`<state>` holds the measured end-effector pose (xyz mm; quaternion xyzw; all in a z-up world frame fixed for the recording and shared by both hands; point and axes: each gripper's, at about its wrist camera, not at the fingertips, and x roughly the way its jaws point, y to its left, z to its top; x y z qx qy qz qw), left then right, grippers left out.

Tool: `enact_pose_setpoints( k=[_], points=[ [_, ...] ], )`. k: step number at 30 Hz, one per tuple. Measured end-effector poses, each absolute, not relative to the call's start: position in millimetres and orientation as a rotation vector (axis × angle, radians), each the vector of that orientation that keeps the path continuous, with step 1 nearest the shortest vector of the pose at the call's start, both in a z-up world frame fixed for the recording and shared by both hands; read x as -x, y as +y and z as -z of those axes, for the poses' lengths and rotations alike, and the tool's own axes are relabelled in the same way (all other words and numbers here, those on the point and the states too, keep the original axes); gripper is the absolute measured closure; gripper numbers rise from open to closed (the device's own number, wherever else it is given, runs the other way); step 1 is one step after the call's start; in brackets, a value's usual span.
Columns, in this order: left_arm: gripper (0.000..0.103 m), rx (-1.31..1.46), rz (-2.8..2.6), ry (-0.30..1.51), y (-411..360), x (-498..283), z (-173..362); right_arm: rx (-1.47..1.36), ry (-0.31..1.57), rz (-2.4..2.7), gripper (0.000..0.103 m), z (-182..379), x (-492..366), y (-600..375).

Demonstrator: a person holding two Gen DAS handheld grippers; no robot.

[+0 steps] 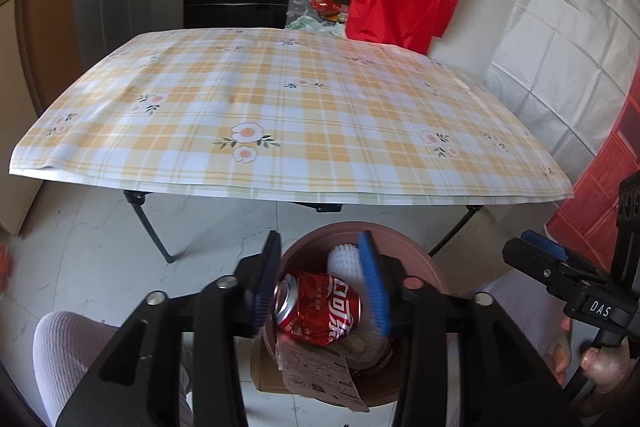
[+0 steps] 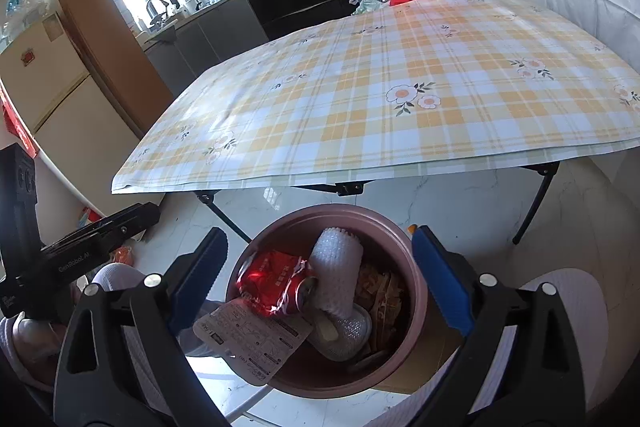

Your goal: Collect trash

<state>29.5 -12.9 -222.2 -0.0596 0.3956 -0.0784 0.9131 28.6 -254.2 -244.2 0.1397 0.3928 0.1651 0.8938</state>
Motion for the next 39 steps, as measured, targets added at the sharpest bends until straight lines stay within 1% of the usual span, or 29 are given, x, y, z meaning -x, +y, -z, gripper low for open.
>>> enact_pose_setpoints(
  k=[1,2,4,5,7,8,10,11,13,17,24,29,33,39],
  points=[
    [0.053,0.126,0.157,0.817,-11.5,-29.1,222.6,-0.285,0.814,-0.344,0.009,243.9,-28.4,-252.6],
    [0.051,0.127,0.155,0.817,-10.5,-28.1,222.6,-0.280,0.813,-0.343,0.008,243.5,-28.6,-251.5],
    [0.040,0.123,0.156,0.812,-10.5,-27.0,220.7,-0.268,0.812,-0.342,0.007,242.6,-28.2,-249.3],
    [0.037,0.122,0.158,0.805,-9.9,-26.2,219.2,-0.262,0.811,-0.339,0.007,242.0,-28.0,-248.1],
    [0.024,0.122,0.170,0.780,-9.7,-24.2,213.8,-0.247,0.809,-0.335,0.006,240.3,-27.9,-246.1],
    [0.021,0.121,0.175,0.771,-9.9,-23.5,211.2,-0.242,0.807,-0.335,0.006,239.5,-28.2,-245.9],
    [0.010,0.108,0.179,0.746,-10.1,-22.7,202.8,-0.225,0.802,-0.333,0.006,235.3,-28.2,-243.5],
    [0.008,0.098,0.179,0.732,-10.1,-23.1,197.2,-0.212,0.799,-0.335,0.006,232.4,-28.2,-241.9],
    [0.006,0.078,0.179,0.698,-9.3,-23.4,183.7,-0.168,0.779,-0.337,0.006,221.3,-27.9,-238.0],
    [0.006,0.013,0.163,0.604,-7.6,-26.3,143.8,-0.116,0.709,-0.341,0.006,182.1,-32.9,-235.5],
    [0.006,-0.077,0.164,0.418,0.0,-24.5,55.2,-0.020,0.572,-0.264,0.006,81.3,-49.4,-241.4],
    [0.006,-0.108,0.172,0.357,3.4,-24.0,9.8,-0.007,0.498,-0.236,0.006,27.1,-50.9,-247.0],
    [0.006,-0.133,0.160,0.327,0.9,-21.6,-9.9,-0.006,0.448,-0.214,0.006,-2.9,-46.4,-249.2],
    [0.006,-0.121,0.172,0.284,-0.1,-11.0,-25.6,0.003,0.462,-0.198,0.006,-17.8,-44.0,-244.7]
  ],
)
